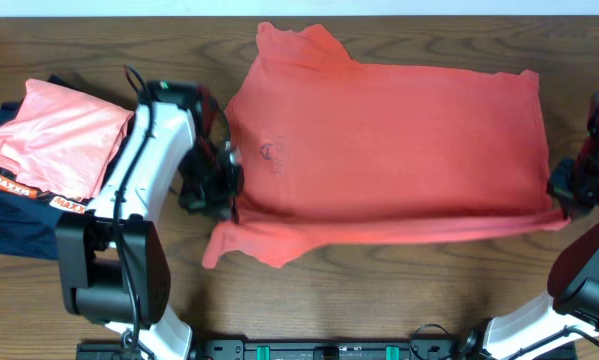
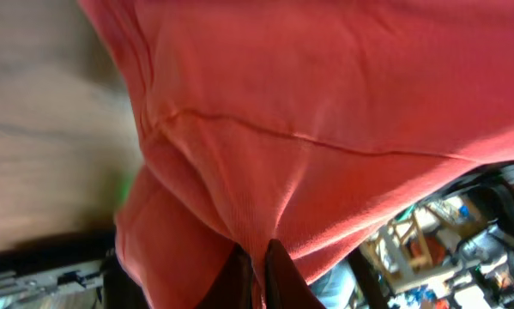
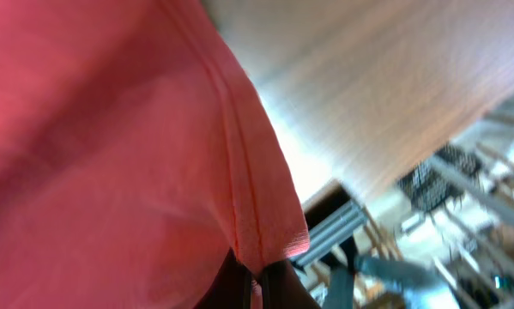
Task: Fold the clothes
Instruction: 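Lay the t-shirt flat on the table, pulling both grippers back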
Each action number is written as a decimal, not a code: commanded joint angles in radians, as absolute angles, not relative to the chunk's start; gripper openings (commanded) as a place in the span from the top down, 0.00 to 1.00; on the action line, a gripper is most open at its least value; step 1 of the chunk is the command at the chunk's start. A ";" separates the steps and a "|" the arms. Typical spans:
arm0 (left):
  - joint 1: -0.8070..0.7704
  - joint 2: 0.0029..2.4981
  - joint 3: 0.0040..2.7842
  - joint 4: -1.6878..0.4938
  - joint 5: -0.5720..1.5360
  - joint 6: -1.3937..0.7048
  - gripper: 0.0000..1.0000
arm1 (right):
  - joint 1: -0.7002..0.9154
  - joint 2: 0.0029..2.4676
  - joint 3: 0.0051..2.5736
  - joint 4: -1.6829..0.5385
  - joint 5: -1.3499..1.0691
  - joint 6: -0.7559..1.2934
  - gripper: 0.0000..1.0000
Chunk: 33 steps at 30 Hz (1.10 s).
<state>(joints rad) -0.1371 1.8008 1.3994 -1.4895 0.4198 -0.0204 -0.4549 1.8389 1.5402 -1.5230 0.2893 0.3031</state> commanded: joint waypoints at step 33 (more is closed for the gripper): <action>-0.104 1.622 1.149 -0.620 0.370 -0.331 0.93 | -0.445 1.689 1.184 -0.742 -0.016 0.249 0.94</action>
